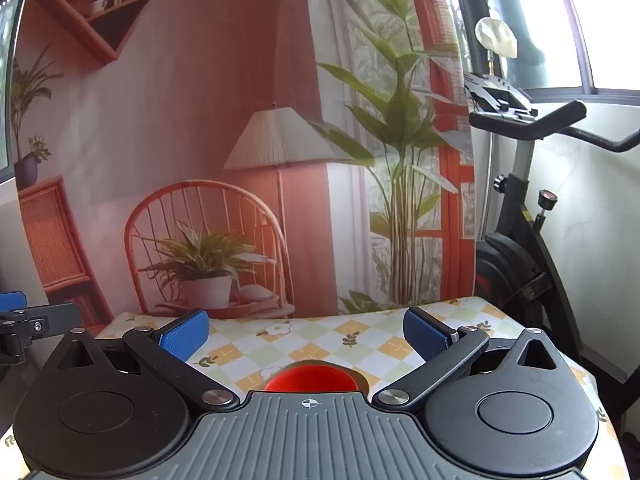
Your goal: Organize plates and bowls
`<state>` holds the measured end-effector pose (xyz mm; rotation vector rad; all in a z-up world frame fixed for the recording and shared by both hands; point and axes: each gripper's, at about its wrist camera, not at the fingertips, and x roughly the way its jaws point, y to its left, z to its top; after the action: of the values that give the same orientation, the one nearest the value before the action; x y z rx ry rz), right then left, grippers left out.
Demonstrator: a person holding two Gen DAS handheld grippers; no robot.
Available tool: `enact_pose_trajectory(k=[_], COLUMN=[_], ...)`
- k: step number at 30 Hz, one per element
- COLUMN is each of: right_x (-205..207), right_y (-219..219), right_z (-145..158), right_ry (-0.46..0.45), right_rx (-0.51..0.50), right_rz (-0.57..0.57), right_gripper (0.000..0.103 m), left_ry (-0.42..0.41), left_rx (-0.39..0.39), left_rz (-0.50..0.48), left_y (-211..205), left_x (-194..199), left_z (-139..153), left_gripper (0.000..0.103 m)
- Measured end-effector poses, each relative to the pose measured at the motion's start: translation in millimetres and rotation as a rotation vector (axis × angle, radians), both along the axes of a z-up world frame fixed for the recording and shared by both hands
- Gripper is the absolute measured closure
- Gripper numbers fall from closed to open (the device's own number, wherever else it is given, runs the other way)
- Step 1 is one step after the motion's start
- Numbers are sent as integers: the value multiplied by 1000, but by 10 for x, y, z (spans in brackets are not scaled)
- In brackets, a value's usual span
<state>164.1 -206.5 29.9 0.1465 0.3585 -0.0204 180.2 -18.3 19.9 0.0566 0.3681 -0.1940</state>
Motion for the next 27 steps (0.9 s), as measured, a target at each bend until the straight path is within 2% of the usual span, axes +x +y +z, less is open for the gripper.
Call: enact_pose_trajectory(k=[6,16,22,27], right_x=[-201,-535,-676,-708], right_y=[62,178,216,241], right_z=[223,546,703,757], right_ry=[-31,-76,-102,-100], right_rx=[1,-8,-13,-20], right_rz=[22,43,52,55], right_gripper=[0,0,0,0], left_ry=[-44,-124,-161,-154], left_rx=[18,-2,21,8], left_rz=[20,53,70,74], left_y=[54,173,169,183], left_x=[-271,-665,-800,-811], left_z=[200,518,632,684], left_gripper=[0,1,1,1])
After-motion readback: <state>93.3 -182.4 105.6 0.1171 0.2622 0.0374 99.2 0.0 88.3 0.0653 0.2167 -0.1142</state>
